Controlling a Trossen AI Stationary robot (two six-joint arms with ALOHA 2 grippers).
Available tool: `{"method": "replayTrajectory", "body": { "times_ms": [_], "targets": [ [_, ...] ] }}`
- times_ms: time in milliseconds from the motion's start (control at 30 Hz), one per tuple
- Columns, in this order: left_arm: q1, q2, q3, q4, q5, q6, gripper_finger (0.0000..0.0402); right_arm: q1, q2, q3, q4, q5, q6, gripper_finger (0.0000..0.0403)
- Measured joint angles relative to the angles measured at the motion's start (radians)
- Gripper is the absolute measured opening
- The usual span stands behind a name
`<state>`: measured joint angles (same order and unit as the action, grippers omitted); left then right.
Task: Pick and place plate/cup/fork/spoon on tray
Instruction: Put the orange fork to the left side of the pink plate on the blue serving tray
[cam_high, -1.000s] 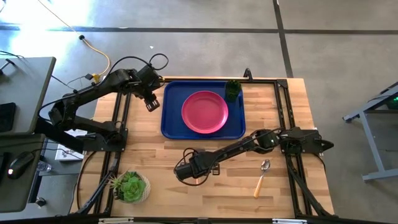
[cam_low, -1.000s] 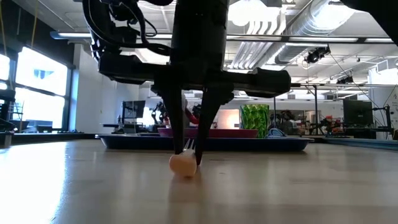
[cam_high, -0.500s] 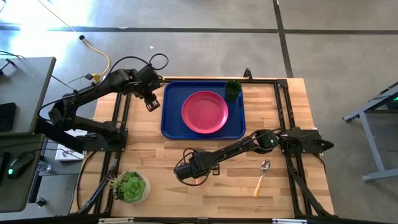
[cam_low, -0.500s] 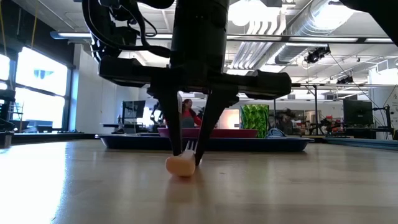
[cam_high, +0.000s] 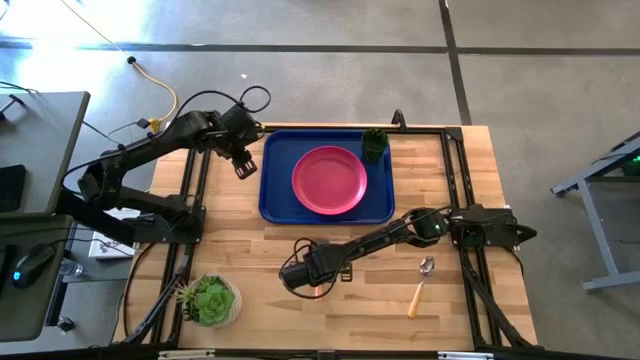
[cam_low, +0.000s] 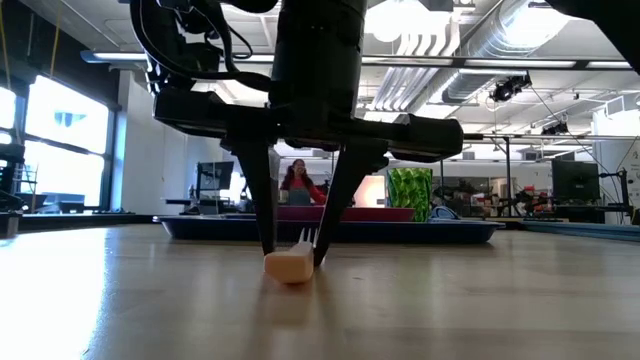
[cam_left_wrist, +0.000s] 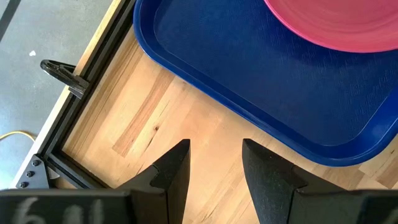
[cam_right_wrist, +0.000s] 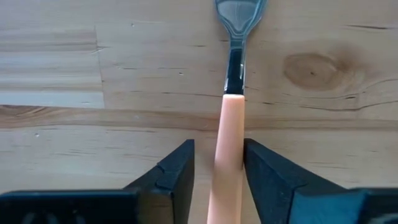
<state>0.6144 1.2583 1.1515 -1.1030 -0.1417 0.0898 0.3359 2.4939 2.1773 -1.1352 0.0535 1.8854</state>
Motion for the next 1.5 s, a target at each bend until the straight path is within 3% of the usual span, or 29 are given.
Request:
{"method": "replayTrajectory", "body": {
  "times_ms": [500,900,1200,1500],
  "targets": [
    [0.0,0.0,0.0,0.0,0.0,0.0,0.0135,-0.003,-0.005,0.0,-0.032,0.007,-0.027,0.0149],
    [0.0,0.0,0.0,0.0,-0.003,-0.007,0.0135,-0.015,-0.101,-0.001,-0.124,0.121,-0.061,0.0149],
    [0.0,0.0,0.0,0.0,-0.004,-0.066,0.0142,-0.031,-0.249,0.0,-0.193,0.342,-0.175,0.0149],
    [0.013,0.0,0.0,-0.017,-0.066,-0.272,0.0184,-0.066,-0.386,0.0,-0.366,0.486,-0.377,0.0149]
  ]
}}
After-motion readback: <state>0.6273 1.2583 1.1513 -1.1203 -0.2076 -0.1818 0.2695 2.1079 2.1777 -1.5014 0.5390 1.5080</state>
